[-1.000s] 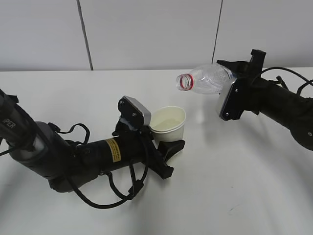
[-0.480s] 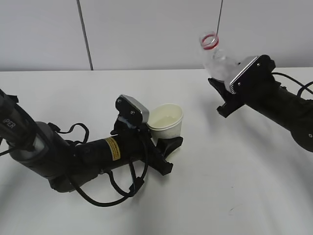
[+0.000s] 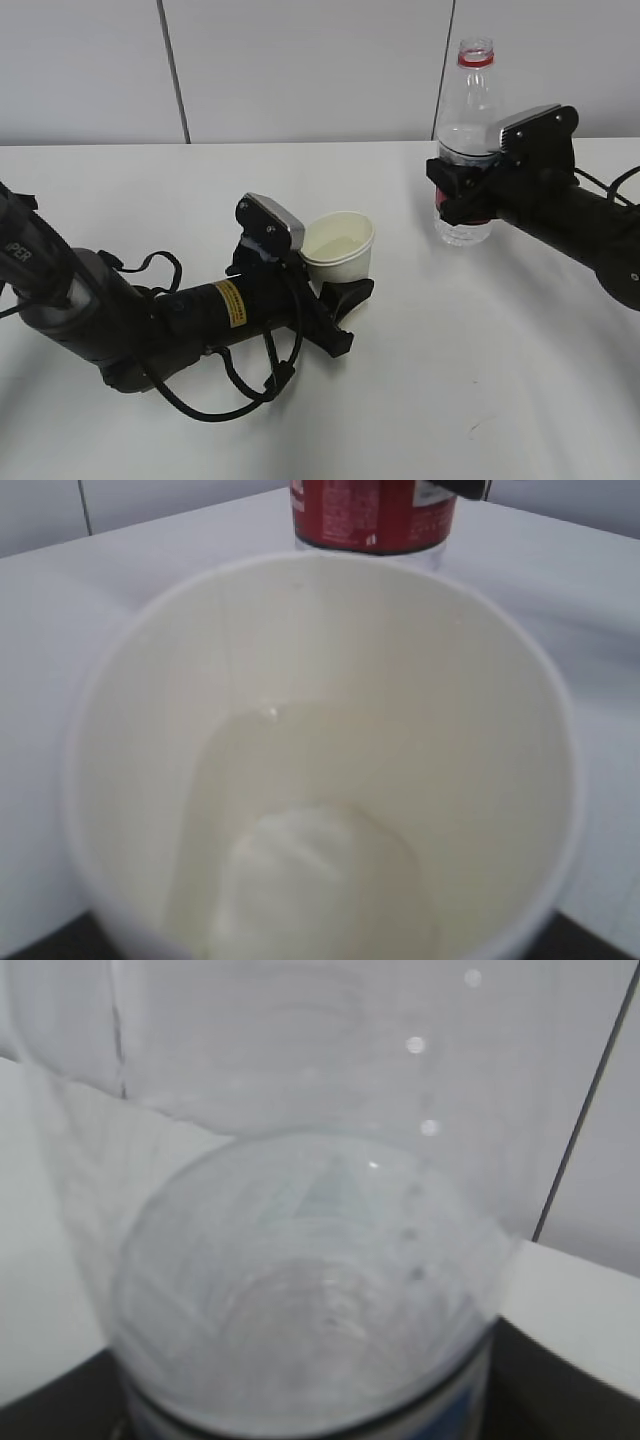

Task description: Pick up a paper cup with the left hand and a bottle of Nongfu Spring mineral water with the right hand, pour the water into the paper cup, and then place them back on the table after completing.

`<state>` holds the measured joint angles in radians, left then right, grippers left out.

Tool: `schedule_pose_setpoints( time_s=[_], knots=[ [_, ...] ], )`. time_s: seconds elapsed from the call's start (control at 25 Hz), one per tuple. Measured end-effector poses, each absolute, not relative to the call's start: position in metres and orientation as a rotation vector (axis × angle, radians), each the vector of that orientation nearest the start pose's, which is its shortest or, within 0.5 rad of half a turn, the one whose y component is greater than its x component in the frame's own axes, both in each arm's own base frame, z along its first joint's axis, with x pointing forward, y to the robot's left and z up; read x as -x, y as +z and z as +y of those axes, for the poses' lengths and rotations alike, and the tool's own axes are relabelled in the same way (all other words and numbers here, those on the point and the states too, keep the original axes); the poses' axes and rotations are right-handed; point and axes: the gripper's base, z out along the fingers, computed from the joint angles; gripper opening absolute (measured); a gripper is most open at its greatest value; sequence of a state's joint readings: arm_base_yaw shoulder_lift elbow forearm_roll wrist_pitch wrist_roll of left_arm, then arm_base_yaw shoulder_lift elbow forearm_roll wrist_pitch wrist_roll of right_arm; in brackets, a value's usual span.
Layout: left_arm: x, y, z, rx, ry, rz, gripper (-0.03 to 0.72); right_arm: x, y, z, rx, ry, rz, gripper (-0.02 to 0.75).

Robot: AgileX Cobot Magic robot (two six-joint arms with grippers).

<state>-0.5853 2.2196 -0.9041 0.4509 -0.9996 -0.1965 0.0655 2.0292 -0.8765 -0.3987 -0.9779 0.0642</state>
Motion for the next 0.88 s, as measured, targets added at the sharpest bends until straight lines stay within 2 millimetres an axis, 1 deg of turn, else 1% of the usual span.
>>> schedule_pose_setpoints(
  time_s=[0.16,0.28,0.4,0.64,0.88],
  knots=[
    [-0.305,0.076,-0.241,-0.858,-0.687,1.711,0.368,-0.384,0.135,0.051,0.355,0.226,1.708,0.406],
    [-0.31,0.08,-0.236,-0.849,-0.663,1.725,0.368,-0.384,0.133,0.048,0.309,0.219,1.743,0.406],
    [-0.316,0.082,-0.227,-0.826,-0.637,1.742,0.368,-0.384,0.133,0.048,0.302,0.221,1.74,0.406],
    [-0.332,0.08,-0.202,-0.758,-0.573,1.789,0.368,-0.384,0.134,0.048,0.299,0.224,1.735,0.405],
    [-0.351,0.08,-0.168,-0.682,-0.492,1.81,0.368,-0.384,0.135,0.048,0.299,0.226,1.724,0.405]
  ],
)
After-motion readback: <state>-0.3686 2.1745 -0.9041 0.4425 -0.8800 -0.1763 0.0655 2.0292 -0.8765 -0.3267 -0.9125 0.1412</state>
